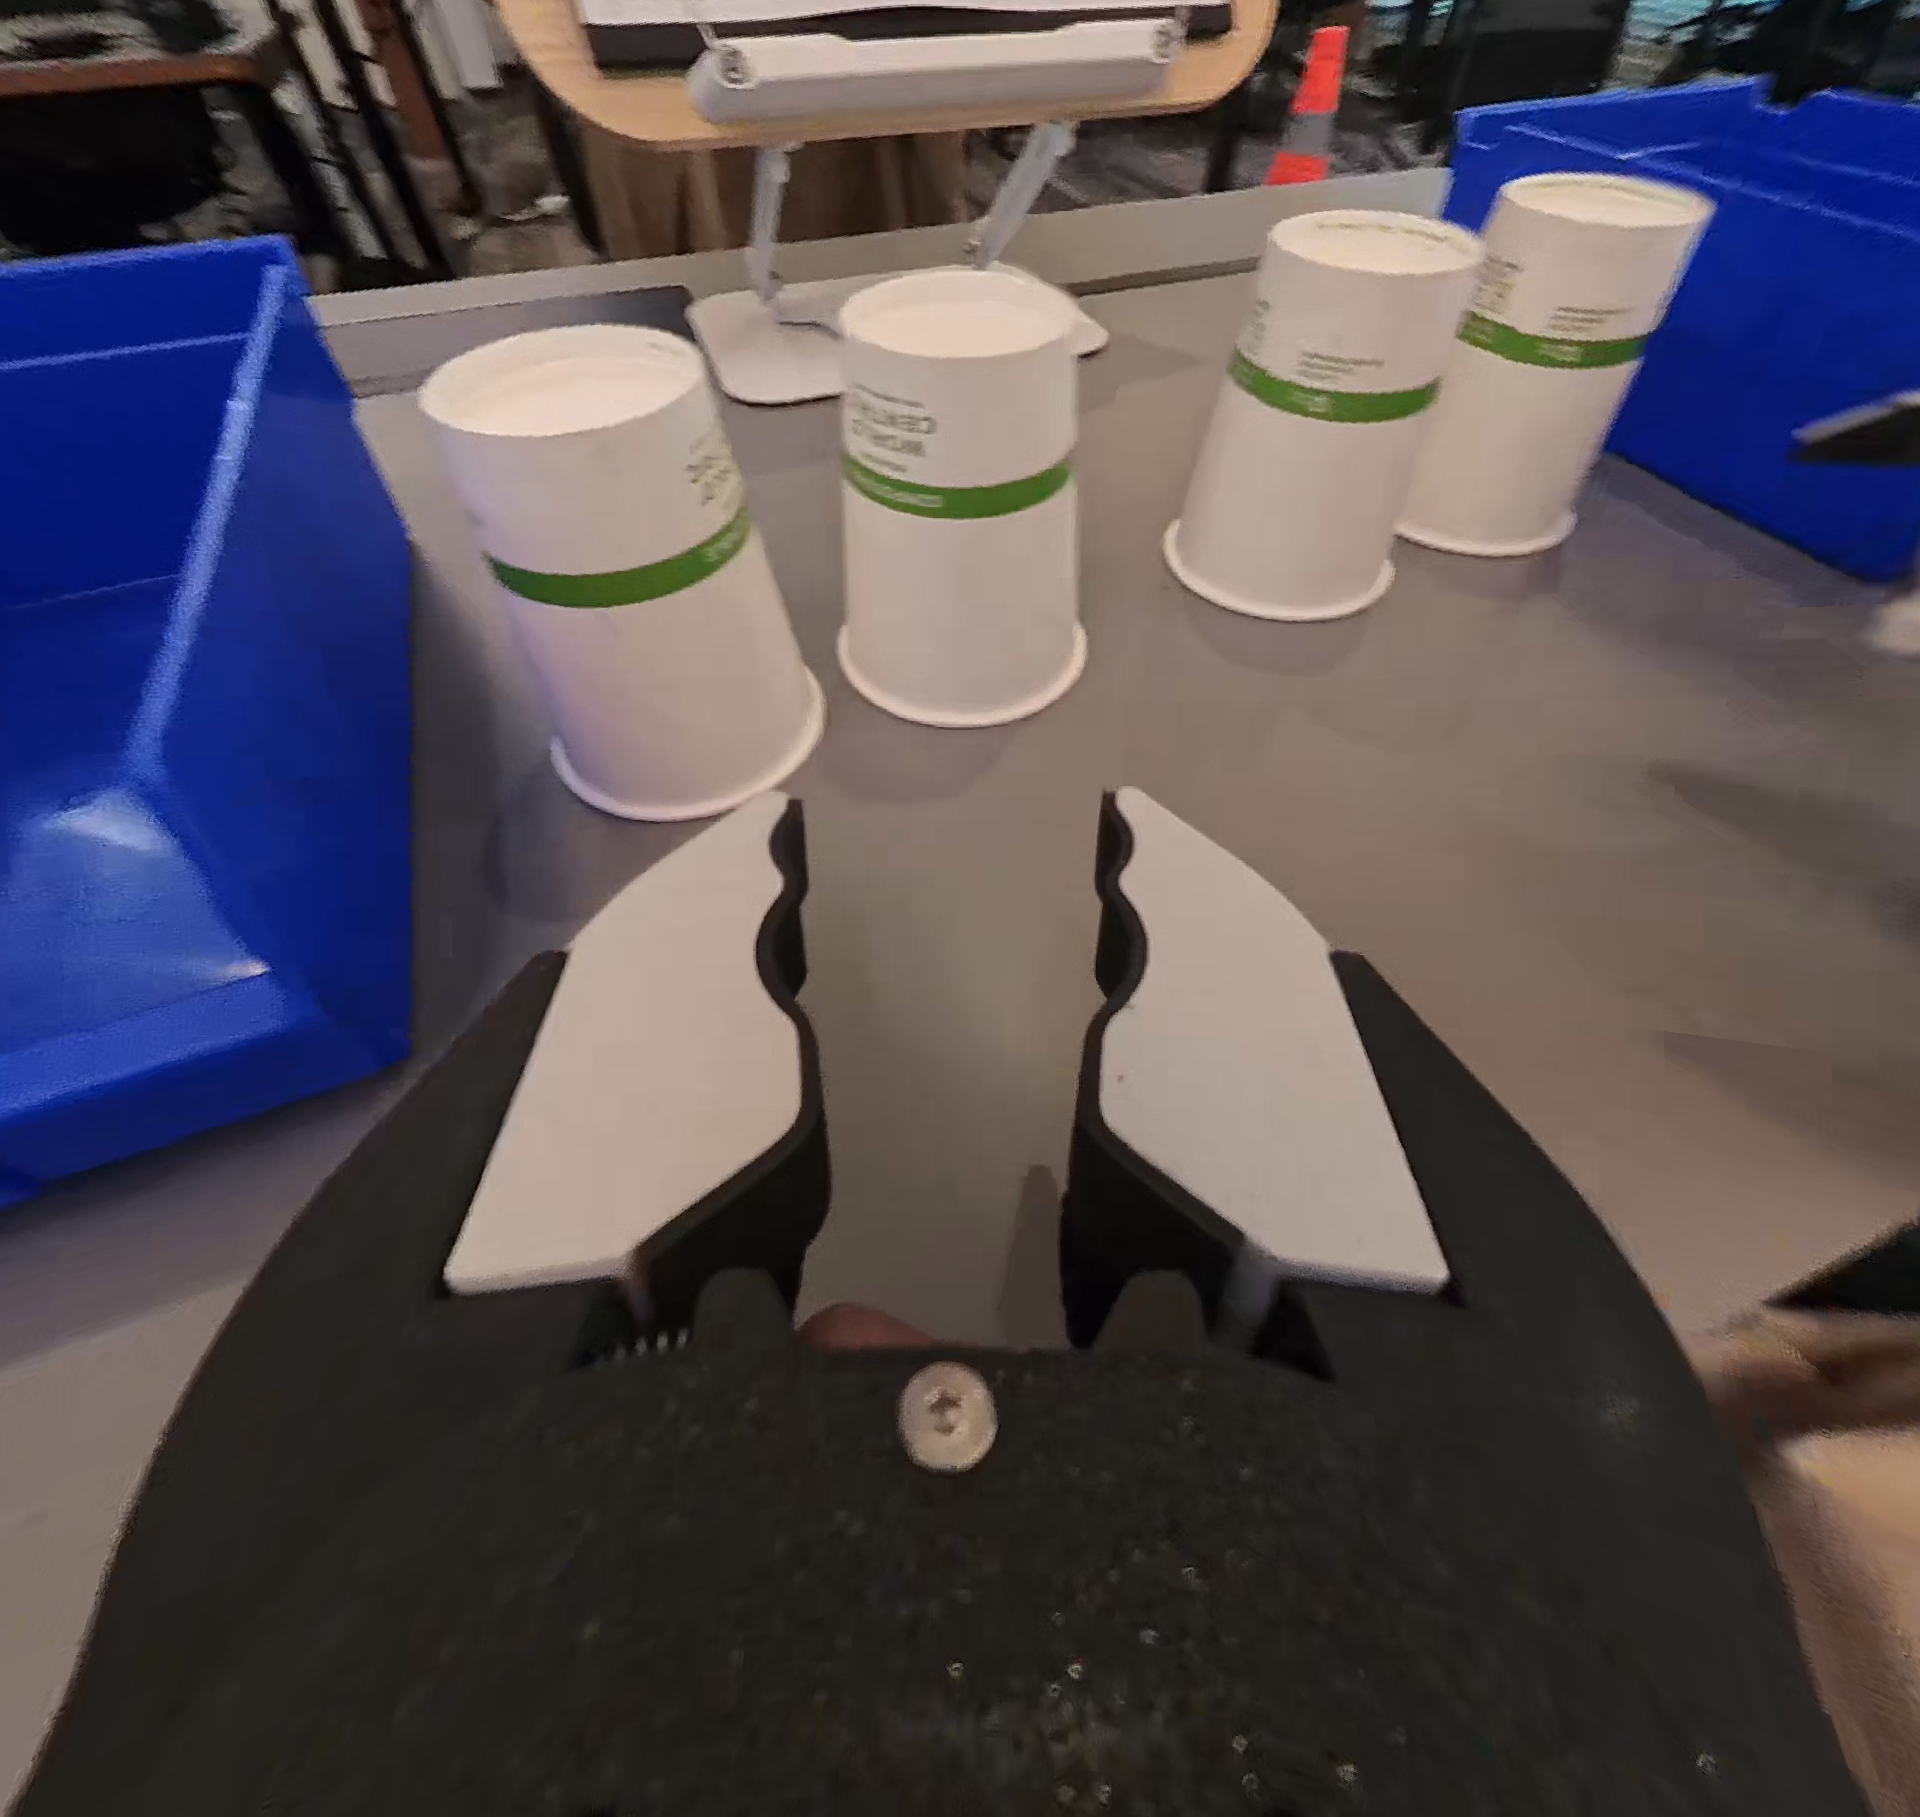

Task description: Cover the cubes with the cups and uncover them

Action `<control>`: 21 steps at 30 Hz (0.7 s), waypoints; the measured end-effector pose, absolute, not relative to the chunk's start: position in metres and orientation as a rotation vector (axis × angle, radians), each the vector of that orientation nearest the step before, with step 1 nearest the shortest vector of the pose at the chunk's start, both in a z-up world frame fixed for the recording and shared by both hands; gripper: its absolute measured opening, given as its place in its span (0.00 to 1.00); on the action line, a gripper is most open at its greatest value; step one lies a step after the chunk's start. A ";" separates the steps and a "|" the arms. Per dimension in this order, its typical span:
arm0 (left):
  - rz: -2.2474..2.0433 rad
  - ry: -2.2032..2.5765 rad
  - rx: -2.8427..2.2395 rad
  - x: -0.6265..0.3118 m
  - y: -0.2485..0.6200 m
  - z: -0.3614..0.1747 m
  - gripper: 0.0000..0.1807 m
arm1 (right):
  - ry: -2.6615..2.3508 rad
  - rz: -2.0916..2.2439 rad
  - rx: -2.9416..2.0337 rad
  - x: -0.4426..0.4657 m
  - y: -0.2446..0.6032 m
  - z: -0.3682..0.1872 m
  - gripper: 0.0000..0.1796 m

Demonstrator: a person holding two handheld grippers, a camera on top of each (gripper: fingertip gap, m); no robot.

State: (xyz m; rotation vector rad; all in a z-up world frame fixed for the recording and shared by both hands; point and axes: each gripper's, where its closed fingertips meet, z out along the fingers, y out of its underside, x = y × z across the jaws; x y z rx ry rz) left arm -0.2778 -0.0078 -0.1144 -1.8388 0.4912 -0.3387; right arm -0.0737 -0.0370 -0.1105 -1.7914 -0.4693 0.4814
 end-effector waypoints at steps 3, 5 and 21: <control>-0.297 0.443 -1.856 -0.286 -0.001 -0.119 0.30 | -0.491 0.516 -1.877 -0.082 -0.054 -0.124 0.52; -0.311 0.416 -1.869 -0.288 -0.001 -0.119 0.30 | -0.474 0.511 -1.893 -0.080 -0.056 -0.125 0.51; -0.383 0.443 -1.944 -0.276 -0.015 -0.134 0.36 | -0.407 0.451 -1.898 -0.056 -0.063 -0.131 0.48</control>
